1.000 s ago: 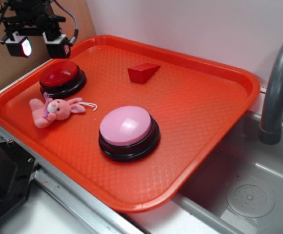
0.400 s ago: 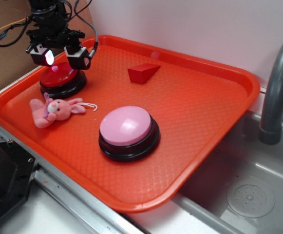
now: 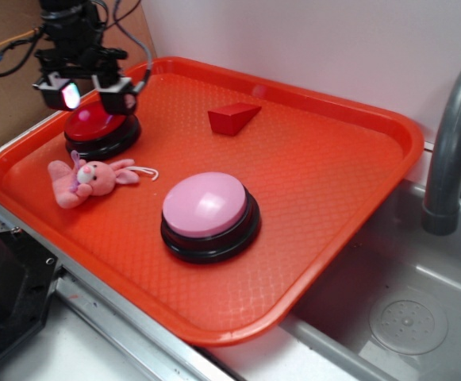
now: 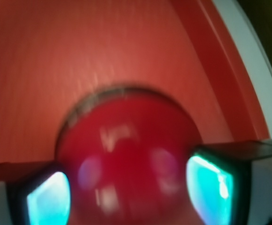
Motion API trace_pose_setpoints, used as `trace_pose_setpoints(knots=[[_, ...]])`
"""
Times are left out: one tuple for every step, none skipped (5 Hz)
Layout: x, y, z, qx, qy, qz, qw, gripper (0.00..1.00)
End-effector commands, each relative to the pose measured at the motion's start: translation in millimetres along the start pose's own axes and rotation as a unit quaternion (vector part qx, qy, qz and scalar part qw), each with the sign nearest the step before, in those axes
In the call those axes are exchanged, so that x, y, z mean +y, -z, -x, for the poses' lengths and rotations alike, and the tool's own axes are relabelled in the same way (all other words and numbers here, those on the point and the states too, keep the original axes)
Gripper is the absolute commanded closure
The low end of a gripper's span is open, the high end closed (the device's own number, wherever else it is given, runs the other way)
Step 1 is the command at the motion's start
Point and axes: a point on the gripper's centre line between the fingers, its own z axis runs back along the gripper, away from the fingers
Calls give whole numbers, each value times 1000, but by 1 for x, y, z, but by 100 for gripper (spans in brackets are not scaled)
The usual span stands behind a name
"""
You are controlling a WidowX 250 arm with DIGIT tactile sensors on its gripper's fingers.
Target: Push the red button.
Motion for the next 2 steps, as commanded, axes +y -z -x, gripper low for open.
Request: trace_pose_setpoints(knots=[[24,-60,2,-17,-7,-20,1000,0],[21,-68,12,-13,-9,-26,1000,0]])
